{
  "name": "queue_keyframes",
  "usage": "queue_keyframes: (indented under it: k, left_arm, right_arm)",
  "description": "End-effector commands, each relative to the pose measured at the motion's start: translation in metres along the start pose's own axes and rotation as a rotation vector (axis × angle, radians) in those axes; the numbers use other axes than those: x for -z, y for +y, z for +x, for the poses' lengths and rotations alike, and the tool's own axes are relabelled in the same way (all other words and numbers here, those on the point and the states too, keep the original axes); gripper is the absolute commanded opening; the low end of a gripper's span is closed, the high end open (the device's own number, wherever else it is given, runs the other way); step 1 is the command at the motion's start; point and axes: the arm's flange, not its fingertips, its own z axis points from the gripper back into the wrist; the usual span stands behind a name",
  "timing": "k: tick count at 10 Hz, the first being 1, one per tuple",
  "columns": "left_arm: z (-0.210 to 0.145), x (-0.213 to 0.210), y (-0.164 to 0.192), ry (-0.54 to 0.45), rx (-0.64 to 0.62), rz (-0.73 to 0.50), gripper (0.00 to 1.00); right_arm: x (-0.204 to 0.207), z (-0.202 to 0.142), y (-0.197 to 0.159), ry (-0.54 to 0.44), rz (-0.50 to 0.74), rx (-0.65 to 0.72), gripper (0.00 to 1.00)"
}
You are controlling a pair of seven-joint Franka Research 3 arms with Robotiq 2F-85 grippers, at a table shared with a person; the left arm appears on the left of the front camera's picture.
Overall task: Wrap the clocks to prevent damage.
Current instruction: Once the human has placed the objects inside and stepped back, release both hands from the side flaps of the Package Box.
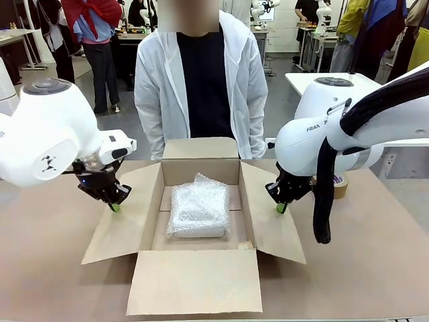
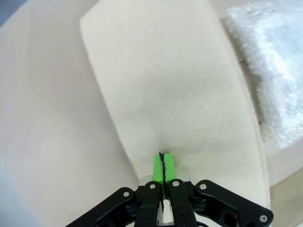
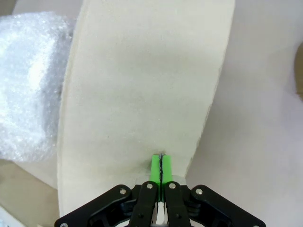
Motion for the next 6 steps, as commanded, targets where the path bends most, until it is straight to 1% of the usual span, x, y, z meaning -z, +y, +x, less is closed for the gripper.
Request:
queue_keyframes:
  k: [1,2,3,4,6]
  left_arm:
    - [-0.007,-0.036,0.022,-0.093,0.144,-0.036,0.01]
    - [-0.007,-0.057,0.032,-0.103,0.216,-0.055,0.01]
    - [-0.009,-0.081,0.048,-0.088,0.277,-0.095,0.01]
    - [-0.015,-0.1,0.061,-0.079,0.356,-0.102,0.01]
    - [-0.026,-0.135,0.091,-0.032,0.519,-0.138,0.01]
  right_arm:
    - [-0.042,-0.009,-0.009,-0.013,-0.065,-0.109,0.01]
    - [-0.064,-0.011,-0.013,0.013,-0.079,-0.163,0.01]
    - [-0.086,-0.014,-0.02,0.04,-0.097,-0.221,0.01]
    - [-0.103,-0.017,-0.028,0.071,-0.106,-0.282,0.01]
    - [-0.132,-0.029,-0.046,0.16,-0.117,-0.442,0.01]
